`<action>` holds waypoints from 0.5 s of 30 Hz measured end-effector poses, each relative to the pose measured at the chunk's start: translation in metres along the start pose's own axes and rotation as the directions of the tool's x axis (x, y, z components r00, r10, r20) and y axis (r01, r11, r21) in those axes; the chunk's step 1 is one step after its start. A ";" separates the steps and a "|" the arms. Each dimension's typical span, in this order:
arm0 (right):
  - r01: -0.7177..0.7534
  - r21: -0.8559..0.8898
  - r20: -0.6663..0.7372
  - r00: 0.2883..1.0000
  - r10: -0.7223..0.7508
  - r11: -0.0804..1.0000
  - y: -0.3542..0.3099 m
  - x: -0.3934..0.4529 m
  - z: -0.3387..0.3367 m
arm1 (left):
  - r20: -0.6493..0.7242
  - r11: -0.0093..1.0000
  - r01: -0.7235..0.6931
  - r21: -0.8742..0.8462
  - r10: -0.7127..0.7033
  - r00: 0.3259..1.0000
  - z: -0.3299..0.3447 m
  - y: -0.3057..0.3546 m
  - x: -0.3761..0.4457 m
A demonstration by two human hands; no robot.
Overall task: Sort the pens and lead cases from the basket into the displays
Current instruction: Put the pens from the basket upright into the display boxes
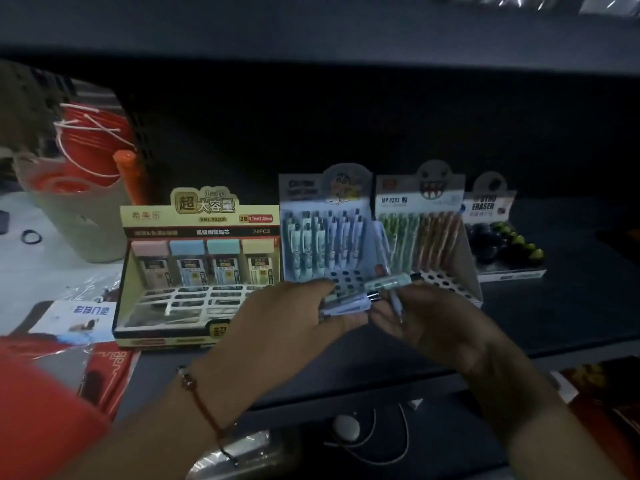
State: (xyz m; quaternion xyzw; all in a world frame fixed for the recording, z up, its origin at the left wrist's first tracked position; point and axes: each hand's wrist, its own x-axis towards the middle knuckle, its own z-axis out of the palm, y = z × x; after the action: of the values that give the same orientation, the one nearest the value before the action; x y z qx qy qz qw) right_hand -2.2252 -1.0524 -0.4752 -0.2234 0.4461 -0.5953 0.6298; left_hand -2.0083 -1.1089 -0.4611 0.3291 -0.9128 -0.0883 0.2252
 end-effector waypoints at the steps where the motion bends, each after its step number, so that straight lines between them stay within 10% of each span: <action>1: 0.007 -0.038 -0.008 1.000 -0.007 0.999 -0.004 0.007 0.001 | 0.019 1.000 0.019 -0.007 -0.019 1.000 0.001 -0.002 0.002; 15: 0.428 -0.470 -0.055 0.858 -0.510 0.772 -0.005 0.042 -0.006 | 0.194 0.972 -0.086 0.218 0.044 0.980 0.034 -0.028 0.026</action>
State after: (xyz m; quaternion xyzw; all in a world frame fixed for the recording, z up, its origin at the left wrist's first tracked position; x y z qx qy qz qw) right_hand -2.2373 -1.0915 -0.4865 -0.4104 0.5538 -0.6342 0.3502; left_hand -2.0267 -1.1467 -0.4908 0.3126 -0.9443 -0.0074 0.1023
